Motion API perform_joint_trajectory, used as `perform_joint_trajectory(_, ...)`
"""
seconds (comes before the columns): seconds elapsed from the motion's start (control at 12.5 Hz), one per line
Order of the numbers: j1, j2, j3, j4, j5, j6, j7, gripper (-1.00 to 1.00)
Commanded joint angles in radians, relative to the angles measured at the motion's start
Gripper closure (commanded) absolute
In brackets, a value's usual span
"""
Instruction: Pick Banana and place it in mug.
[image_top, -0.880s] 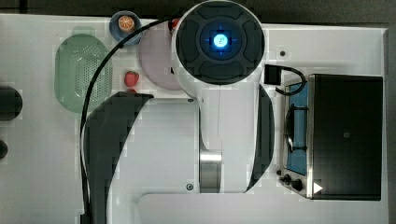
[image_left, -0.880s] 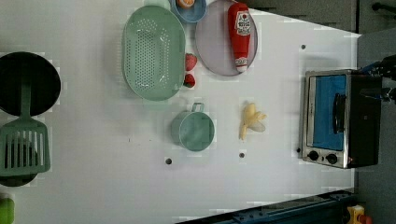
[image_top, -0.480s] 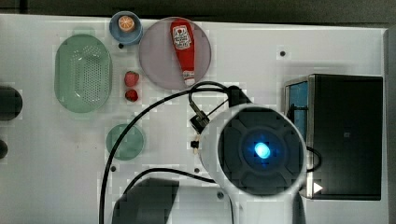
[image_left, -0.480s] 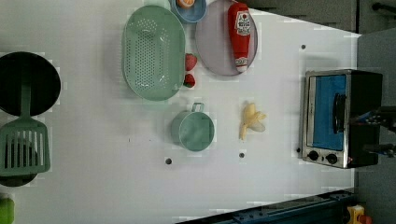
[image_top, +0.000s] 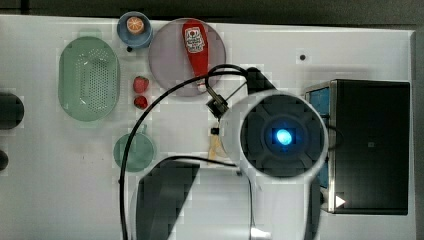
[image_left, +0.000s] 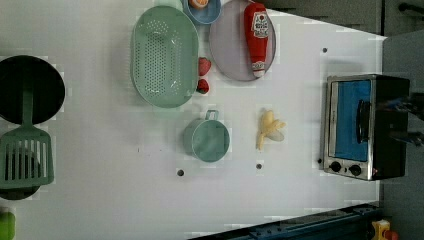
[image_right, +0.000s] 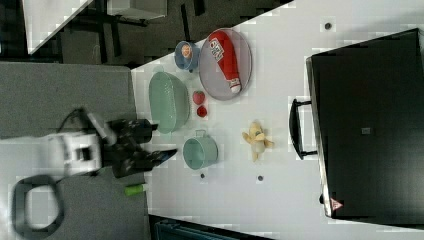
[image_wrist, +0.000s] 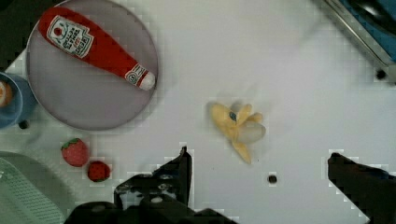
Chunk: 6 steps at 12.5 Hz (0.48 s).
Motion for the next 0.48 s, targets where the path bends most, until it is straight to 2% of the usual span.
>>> perform_joint_trajectory(0.08, -0.004, 0.091, 0.001, -0.111, 0.005, 0.098, -0.198, -1.0)
perform_joint_trajectory(0.48, -0.004, 0.232, 0.001, -0.225, 0.005, 0.397, -0.538, -1.0)
